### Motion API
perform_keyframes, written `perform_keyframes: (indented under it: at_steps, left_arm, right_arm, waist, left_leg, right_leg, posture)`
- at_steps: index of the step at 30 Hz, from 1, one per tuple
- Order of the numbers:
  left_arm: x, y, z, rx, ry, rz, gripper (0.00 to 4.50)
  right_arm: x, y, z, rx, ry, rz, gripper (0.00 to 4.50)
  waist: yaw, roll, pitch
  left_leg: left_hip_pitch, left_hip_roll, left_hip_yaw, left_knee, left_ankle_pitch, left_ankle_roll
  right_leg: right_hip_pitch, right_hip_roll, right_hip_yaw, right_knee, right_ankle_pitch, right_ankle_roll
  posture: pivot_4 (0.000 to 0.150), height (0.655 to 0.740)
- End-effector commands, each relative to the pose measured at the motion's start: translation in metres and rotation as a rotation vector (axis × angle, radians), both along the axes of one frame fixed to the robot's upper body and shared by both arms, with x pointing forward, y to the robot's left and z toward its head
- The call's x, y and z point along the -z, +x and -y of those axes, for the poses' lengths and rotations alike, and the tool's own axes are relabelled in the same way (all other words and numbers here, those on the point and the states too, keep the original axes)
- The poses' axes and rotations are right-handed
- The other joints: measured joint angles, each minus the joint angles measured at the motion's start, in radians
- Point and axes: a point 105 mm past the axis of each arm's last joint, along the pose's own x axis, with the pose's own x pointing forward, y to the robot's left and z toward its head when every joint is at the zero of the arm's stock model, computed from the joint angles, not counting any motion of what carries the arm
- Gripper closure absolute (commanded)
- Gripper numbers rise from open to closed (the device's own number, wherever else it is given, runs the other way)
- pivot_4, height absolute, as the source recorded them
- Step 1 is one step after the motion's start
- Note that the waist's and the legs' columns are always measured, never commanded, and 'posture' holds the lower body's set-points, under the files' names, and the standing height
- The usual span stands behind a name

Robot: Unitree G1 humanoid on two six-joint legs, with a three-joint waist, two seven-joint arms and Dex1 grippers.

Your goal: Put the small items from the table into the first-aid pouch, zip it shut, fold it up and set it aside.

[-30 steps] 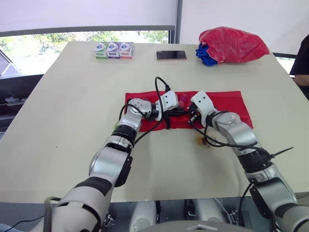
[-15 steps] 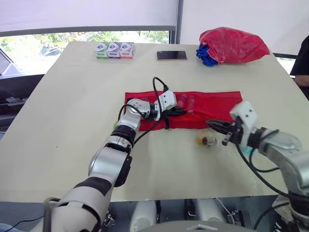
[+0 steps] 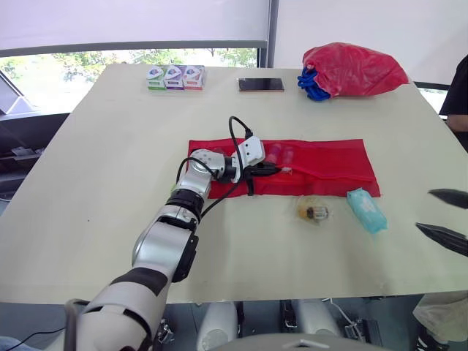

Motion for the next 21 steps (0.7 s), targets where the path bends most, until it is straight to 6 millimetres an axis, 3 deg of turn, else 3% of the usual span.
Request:
perform_keyframes:
  at_steps: [1,6,11,17,21]
  left_arm:
    - [-0.013,0.003,0.000,0.004,-0.017,0.041,4.50]
    - [-0.011,0.003,0.001,0.014,-0.008,0.023,4.50]
    - [-0.012,0.002,0.006,0.024,-0.012,0.025,4.50]
    - [-0.012,0.001,0.008,0.028,-0.014,0.028,4.50]
    - [-0.012,0.001,0.010,0.032,-0.013,0.031,4.50]
  right_arm:
    - [-0.019,-0.013,0.010,-0.001,-0.042,0.022,0.19]
    - [-0.032,-0.024,0.029,0.037,-0.099,0.006,0.19]
    - [-0.030,-0.023,0.029,0.027,-0.115,0.006,0.19]
    - [-0.009,-0.009,0.024,0.007,-0.197,0.026,0.19]
    - [0.014,0.008,-0.001,-0.070,-0.182,0.022,0.19]
  waist:
    - [0.002,0.000,0.000]
    - [0.010,0.000,0.000]
    - [0.011,0.000,0.000]
    - [0.011,0.000,0.000]
    - [0.011,-0.001,0.000]
  left_leg:
    - [0.000,0.000,0.000,0.000,0.000,0.000]
    - [-0.001,0.000,0.001,0.000,0.000,0.001]
    - [-0.001,0.000,0.001,0.000,-0.001,0.001]
    - [-0.001,0.000,0.000,0.000,-0.001,0.001]
    - [-0.001,-0.001,0.000,0.000,-0.001,0.001]
  right_leg:
    - [0.000,0.000,0.000,0.000,0.000,0.000]
    - [0.000,-0.001,0.001,-0.001,0.000,0.000]
    - [0.000,-0.001,0.001,-0.001,0.000,0.000]
    - [0.000,-0.001,0.001,-0.001,0.000,0.001]
    - [0.000,-0.001,0.001,-0.001,0.000,0.001]
  posture:
    - [0.150,0.7400]
    - [0.150,0.7400]
    - [0.150,0.7400]
    - [0.150,0.7400]
    - [0.150,0.7400]
